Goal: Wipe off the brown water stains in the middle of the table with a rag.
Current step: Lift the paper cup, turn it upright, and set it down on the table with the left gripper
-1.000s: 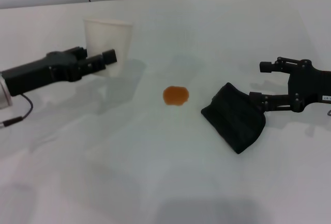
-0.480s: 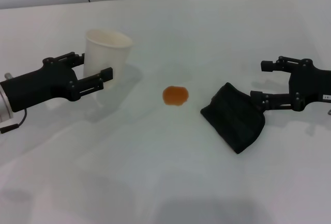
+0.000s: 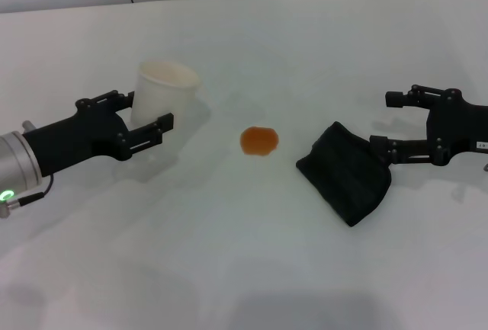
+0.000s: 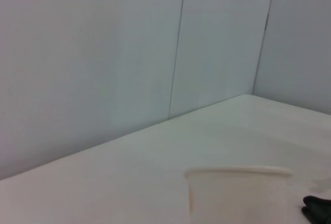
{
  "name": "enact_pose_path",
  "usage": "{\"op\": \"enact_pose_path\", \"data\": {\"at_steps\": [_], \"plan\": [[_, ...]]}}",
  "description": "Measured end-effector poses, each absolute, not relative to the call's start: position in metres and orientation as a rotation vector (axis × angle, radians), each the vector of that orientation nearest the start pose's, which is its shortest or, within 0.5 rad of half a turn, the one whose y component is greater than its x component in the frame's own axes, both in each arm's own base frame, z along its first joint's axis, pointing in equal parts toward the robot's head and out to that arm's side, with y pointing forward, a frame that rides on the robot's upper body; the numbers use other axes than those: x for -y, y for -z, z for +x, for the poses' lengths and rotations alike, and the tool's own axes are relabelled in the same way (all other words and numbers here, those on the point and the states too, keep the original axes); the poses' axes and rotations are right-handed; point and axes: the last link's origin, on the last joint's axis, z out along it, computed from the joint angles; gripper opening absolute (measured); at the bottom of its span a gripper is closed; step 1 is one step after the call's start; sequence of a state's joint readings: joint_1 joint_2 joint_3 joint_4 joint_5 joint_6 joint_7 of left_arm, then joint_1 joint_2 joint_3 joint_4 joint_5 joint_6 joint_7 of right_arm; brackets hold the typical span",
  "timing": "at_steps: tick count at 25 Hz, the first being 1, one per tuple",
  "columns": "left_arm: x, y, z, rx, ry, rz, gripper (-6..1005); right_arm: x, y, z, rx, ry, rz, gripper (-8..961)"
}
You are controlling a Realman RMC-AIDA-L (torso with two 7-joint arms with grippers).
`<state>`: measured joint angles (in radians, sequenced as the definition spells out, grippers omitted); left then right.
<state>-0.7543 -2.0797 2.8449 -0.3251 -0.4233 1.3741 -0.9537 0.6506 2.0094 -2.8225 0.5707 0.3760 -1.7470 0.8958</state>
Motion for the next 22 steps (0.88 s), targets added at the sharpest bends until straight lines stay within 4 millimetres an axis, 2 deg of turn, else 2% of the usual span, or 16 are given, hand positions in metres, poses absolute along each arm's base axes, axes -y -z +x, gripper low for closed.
{"op": "enact_pose_path", "data": {"at_steps": [6,22], "plan": [[-0.351,0.047,-0.279,0.524,0.625,-2.534,687,-0.308,-0.04,0.318,-0.414,-0.635,-2.57,848],[-0.337,0.051,-0.291,0.474,0.61,-2.507,686,-0.307,-0.04,0.319,-0.419,-0.634,-2.569,848]]}}
